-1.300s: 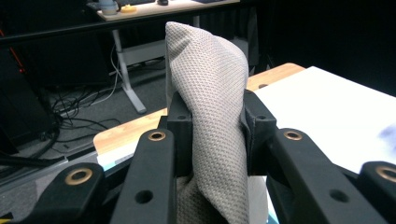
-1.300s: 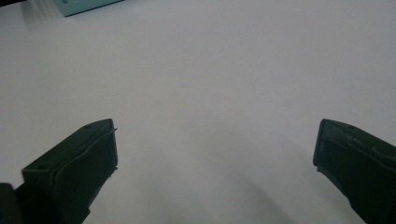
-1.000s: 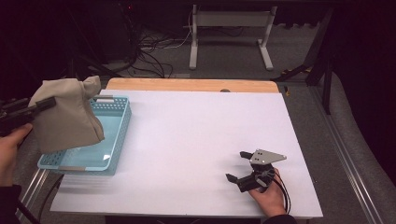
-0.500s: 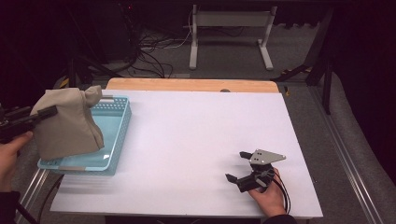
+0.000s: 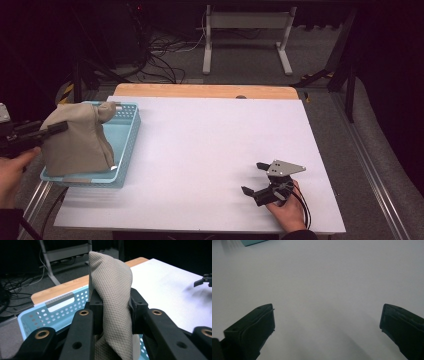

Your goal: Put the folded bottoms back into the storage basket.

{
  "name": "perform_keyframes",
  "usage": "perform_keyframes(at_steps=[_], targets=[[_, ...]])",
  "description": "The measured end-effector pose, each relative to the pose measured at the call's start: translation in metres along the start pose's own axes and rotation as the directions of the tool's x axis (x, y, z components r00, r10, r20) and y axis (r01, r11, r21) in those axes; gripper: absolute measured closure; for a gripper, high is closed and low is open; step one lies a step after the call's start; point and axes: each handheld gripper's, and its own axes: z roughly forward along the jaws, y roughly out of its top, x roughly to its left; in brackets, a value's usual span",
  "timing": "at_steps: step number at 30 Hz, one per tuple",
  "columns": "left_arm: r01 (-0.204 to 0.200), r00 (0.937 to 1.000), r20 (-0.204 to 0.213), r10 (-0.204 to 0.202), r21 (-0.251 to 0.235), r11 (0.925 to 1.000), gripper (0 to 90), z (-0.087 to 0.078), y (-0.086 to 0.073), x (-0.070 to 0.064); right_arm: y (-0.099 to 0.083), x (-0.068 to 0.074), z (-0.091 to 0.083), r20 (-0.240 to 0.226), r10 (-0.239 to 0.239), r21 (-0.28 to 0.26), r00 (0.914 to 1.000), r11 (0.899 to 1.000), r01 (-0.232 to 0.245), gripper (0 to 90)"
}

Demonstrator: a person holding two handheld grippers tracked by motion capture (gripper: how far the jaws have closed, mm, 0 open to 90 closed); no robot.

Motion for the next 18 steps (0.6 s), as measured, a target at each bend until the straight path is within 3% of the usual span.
perform_keyframes(at_steps=[18], targets=[[0.026,0.9989,0.037,-0.029,0.066,0.9974,70.4,0.02,-0.016,0.003,0.0,0.0,0.0,0.0,0.001,0.002,1.0,1.0,-0.001,0.5]])
